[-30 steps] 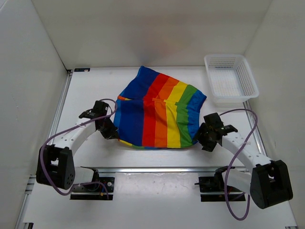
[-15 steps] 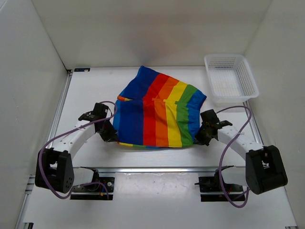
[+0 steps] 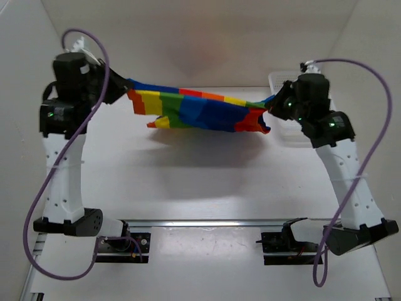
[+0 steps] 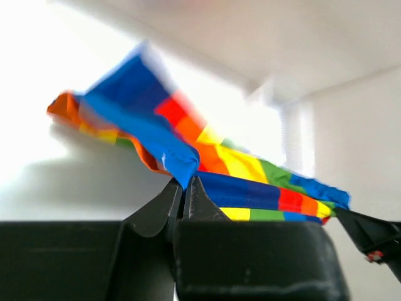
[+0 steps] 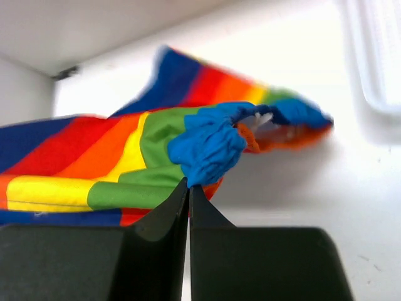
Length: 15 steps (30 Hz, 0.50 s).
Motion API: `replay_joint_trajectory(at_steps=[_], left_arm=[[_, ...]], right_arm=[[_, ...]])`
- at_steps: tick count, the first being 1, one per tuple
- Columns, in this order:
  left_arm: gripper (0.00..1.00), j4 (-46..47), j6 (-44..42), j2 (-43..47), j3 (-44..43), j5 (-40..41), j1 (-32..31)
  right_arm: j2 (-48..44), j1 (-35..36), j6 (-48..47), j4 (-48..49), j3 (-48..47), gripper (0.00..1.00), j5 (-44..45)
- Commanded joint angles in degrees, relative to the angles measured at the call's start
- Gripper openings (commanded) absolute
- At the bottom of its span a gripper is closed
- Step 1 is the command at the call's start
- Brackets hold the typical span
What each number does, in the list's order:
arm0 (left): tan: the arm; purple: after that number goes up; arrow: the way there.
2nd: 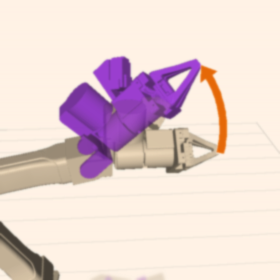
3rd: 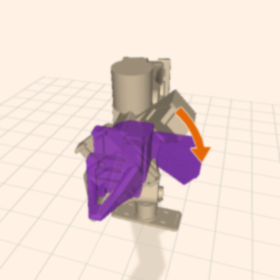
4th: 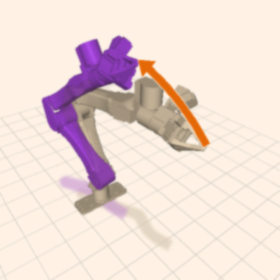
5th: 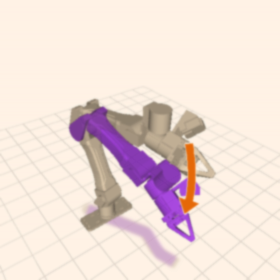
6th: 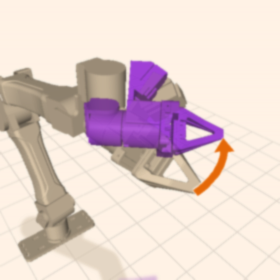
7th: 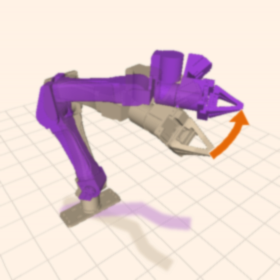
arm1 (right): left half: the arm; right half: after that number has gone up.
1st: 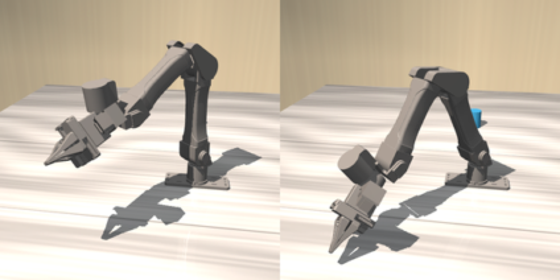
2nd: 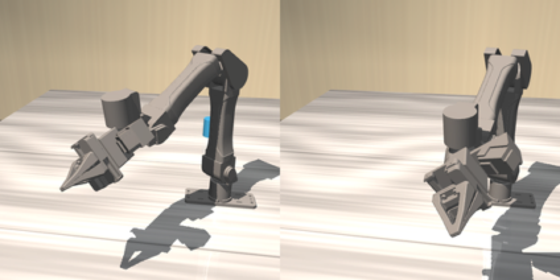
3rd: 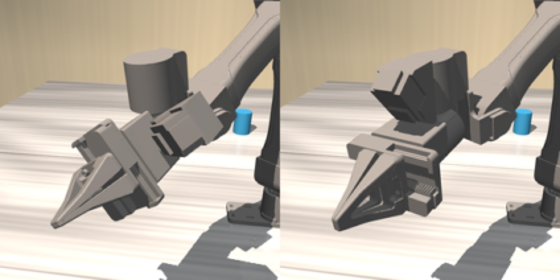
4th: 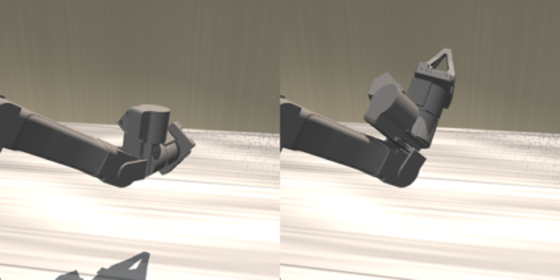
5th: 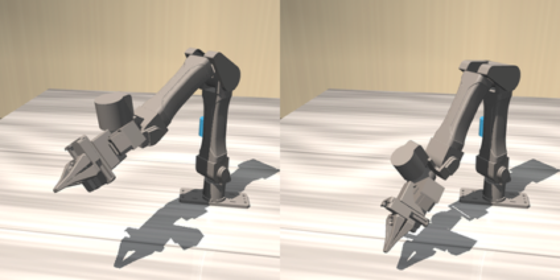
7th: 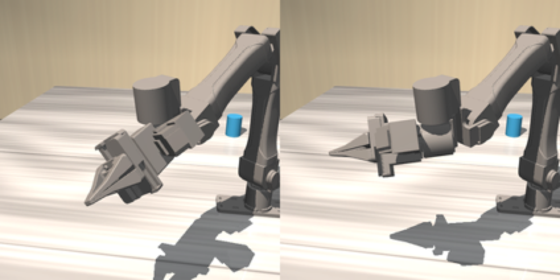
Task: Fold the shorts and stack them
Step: Fold the shorts
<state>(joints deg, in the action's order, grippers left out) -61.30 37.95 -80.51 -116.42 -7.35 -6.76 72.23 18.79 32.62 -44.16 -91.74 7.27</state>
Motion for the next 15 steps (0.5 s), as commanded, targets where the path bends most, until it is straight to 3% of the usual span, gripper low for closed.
replay_joint_trajectory(at_steps=[1, 3, 8, 12, 15], left_arm=[[0.10, -7.3, -2.4, 2.0, -12.4, 0.7, 2.7], [0.10, -5.4, 0.2, 5.1, -14.6, 0.7, 2.7], [0.10, 2.7, 5.7, 18.0, -6.5, 2.1, 2.7], [0.10, -0.5, 5.0, 21.8, -13.3, 5.9, 2.7], [0.10, -3.7, 4.4, 22.5, -24.1, 9.7, 2.7]], right_arm=[[-1.9, -0.7, -9.1, -11.4, -11.7, 0.00, -1.1], [-3.4, -0.7, -9.7, -13.8, -16.0, 0.00, -3.2], [-7.8, -0.7, -11.2, -18.3, -24.3, 0.00, -12.9], [-11.0, -0.7, -11.2, -22.8, -30.1, 0.00, -17.9], [-12.4, -0.7, -9.9, -26.1, -34.2, 0.00, -18.4]])
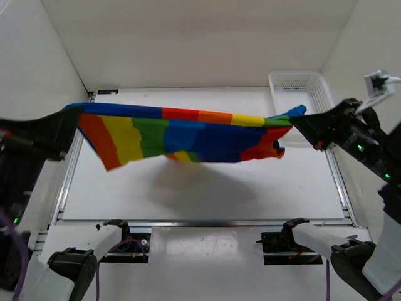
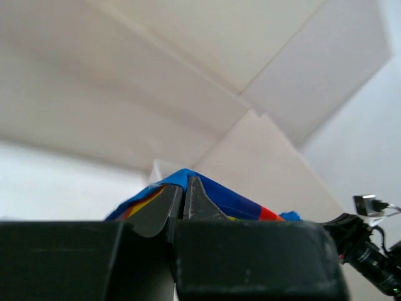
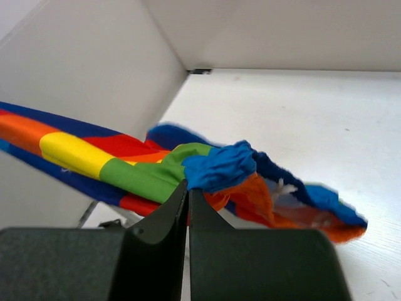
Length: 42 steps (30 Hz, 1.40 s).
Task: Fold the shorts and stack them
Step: Fold the shorts
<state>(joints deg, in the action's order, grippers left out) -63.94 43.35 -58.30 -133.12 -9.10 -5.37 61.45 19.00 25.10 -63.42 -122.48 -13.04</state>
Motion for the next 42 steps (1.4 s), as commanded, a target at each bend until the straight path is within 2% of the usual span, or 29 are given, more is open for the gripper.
replay_joint_trajectory(at_steps=[1, 4, 6, 11, 15, 18, 22, 26, 30, 32, 33, 36, 38, 41, 42], left_arm=[[0.10, -1.8, -1.0, -0.4, -9.7, 12.8, 1.3], [0.10, -2.3, -1.7, -2.2, -15.7, 12.8, 1.3], [0.10, -1.1, -1.7, -2.3, -15.7, 12.8, 1.3], [0.10, 2.2, -2.7, -3.3, -6.3, 10.9, 1.3], [0.10, 7.2, -6.4, -7.0, 4.8, 10.9, 1.3], [0.10, 8.3, -8.6, -13.8, 9.3, 11.5, 1.3], [0.10, 11.4, -9.8, -23.9, 10.6, 12.0, 1.3], [0.10, 12.7, -10.4, -40.2, 4.2, 10.6, 2.5], [0.10, 12.7, -10.4, -54.3, -5.6, 8.8, 2.6], [0.10, 12.7, -10.4, -60.2, -9.2, 8.8, 2.6], [0.10, 12.7, -10.4, -61.9, -12.4, 8.3, 2.6], [0.10, 12.7, -10.4, -64.7, -14.9, 6.6, 3.1], [0.10, 12.7, -10.4, -64.7, -14.0, 5.2, 3.1], [0.10, 12.7, -11.6, -58.7, -5.2, 4.7, 3.1], [0.10, 12.7, -12.1, -53.8, 1.4, 4.7, 2.6]], right_arm=[[-1.6, -0.9, -2.3, -7.5, -4.4, 0.00, 1.9], [-1.6, -0.9, -0.8, -8.7, -7.9, 0.00, 1.3], [-1.6, -0.9, -0.8, -8.7, -8.4, 0.00, 2.5], [-2.2, -0.9, -0.8, -8.7, -2.5, 0.00, 8.2], [-2.9, -0.9, -2.9, -3.0, 10.9, 0.00, 13.8], [-0.6, -0.9, -4.9, 2.1, 19.1, 0.00, 18.5], [7.9, -0.9, -5.9, 10.3, 27.5, 0.00, 22.4], [18.6, -2.7, -5.9, 17.2, 31.1, 0.00, 22.4], [34.8, -4.2, -5.2, 20.7, 28.2, 0.00, 19.1], [39.5, -5.7, -4.5, 20.7, 24.5, 0.00, 18.1], [43.3, -5.7, -3.8, 20.7, 23.3, 0.00, 16.5], [49.9, -7.5, -3.8, 20.7, 17.1, 0.00, 12.8], [53.7, -8.0, -3.8, 18.7, 11.8, 0.00, 10.2], [54.5, -8.0, -4.4, 16.8, 9.6, 0.00, 9.6], [54.5, -8.0, -4.4, 16.7, 9.6, 0.00, 9.6]])
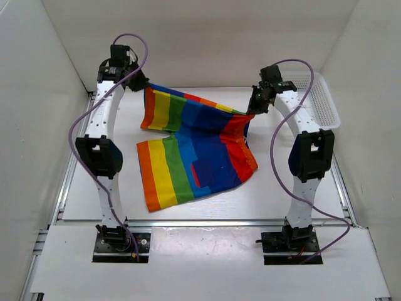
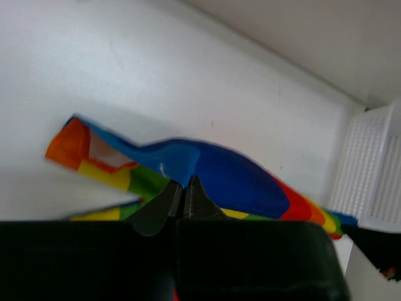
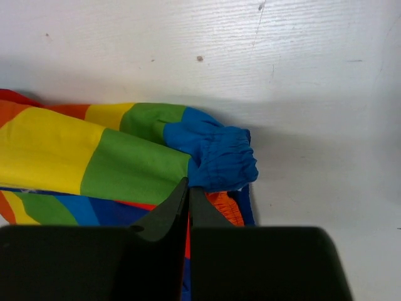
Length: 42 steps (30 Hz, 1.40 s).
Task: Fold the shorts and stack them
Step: Fold the shorts
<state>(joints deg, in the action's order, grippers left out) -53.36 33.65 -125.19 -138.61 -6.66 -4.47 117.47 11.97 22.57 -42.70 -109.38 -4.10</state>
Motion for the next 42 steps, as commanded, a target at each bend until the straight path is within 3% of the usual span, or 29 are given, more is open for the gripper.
replay_joint_trajectory(at_steps=[1, 6, 9, 17, 26, 32, 33, 34, 35, 36, 37, 39, 40, 42], left_arm=[[0.10, 2.1, -2.4, 15.8, 10.3, 2.3, 1.7], [0.10, 2.1, -2.1, 36.3, 34.5, 2.3, 1.1], [0.10, 1.6, -0.3, 44.3, 44.4, 1.0, -0.2], [0.10, -3.6, 10.8, 68.6, 76.2, 1.6, -5.6], [0.10, -12.8, 18.0, 79.1, 90.3, 3.1, -11.3], [0.10, -13.8, 23.3, 83.7, 97.7, -1.3, -13.6], [0.17, -13.8, 23.3, 84.5, 98.4, -2.0, -14.2], [0.28, -14.4, 22.6, 84.5, 98.4, -3.3, -14.3], [0.56, -14.4, 22.1, 85.1, 99.0, -3.8, -14.3], [0.68, -15.2, 20.4, 85.1, 98.4, -3.8, -14.3], [0.79, -15.8, 19.7, 85.1, 97.7, -4.4, -14.3], [0.92, -16.4, 18.5, 85.1, 95.4, -3.1, -14.3], [0.92, -16.4, 17.5, 83.8, 92.5, -1.4, -14.3], [0.92, -16.4, 15.9, 81.6, 89.3, 0.7, -14.3]], right_arm=[[-2.6, -1.0, -2.3, -4.0, -2.3, 0.00, 0.7], [-12.4, -1.5, -2.4, -3.4, 10.5, 0.00, 0.7], [-19.0, -1.5, -2.4, -1.7, 19.9, 0.00, 0.7], [-33.6, 0.9, 4.8, 3.1, 44.1, 0.00, 2.9], [-45.0, 0.9, 7.9, 3.1, 58.6, 0.00, 7.0], [-49.3, 0.9, 9.1, 2.0, 63.9, 0.00, 6.4], [-50.1, 0.9, 9.1, 2.0, 64.5, 0.01, 5.8], [-50.8, 0.9, 9.1, 2.0, 65.0, 0.13, 5.8], [-50.8, 0.9, 9.1, 1.3, 65.8, 0.23, 5.8], [-52.4, 0.9, 9.1, 0.7, 65.8, 0.35, 5.1], [-53.0, 0.9, 9.1, 0.7, 65.8, 0.61, 5.1], [-54.3, 0.9, 8.5, -1.1, 65.2, 0.79, 6.2], [-54.9, 0.9, 8.5, -1.8, 64.3, 0.87, 7.2], [-54.9, 0.9, 7.9, -2.8, 60.7, 0.90, 9.0]])
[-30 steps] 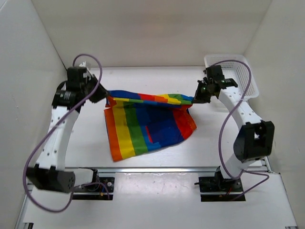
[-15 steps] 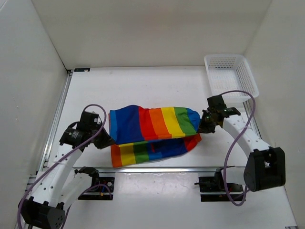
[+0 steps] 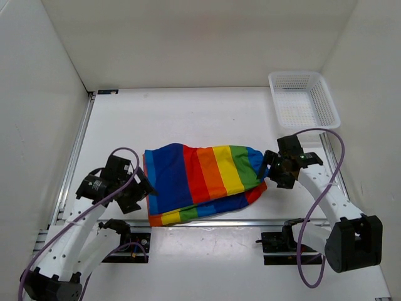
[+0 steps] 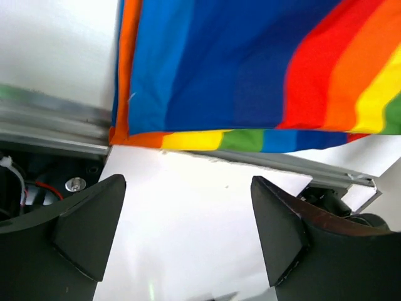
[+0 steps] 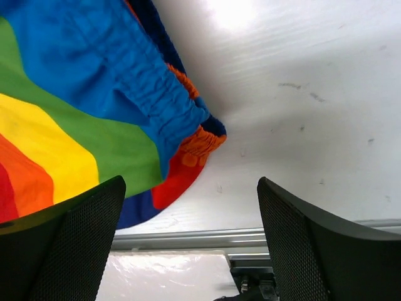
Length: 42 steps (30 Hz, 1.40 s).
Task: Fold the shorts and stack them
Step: Fold the shorts
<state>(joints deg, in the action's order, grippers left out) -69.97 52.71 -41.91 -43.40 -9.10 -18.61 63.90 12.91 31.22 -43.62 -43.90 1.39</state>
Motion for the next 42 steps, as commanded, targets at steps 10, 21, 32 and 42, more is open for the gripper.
replay_joint_trajectory(at_steps=[10, 21, 32, 42], left_arm=[[0.48, 14.0, -6.7, -26.0, -11.9, 9.9, -0.1], [0.85, 16.9, -4.4, -29.6, -4.5, 3.8, -2.4], [0.70, 22.5, -8.8, -58.1, -20.7, 8.6, -2.4], [0.69, 16.9, -18.2, -79.6, -49.7, 8.9, 0.1]], right_arm=[[10.9, -0.1, -1.8, 2.0, -14.7, 0.75, 4.9], [4.5, 1.0, 0.6, 4.1, -4.1, 0.66, -4.7], [13.6, 1.0, 6.6, 14.9, 1.8, 0.12, -7.7], [20.9, 1.5, 11.8, 18.0, -5.1, 0.00, -5.6]])
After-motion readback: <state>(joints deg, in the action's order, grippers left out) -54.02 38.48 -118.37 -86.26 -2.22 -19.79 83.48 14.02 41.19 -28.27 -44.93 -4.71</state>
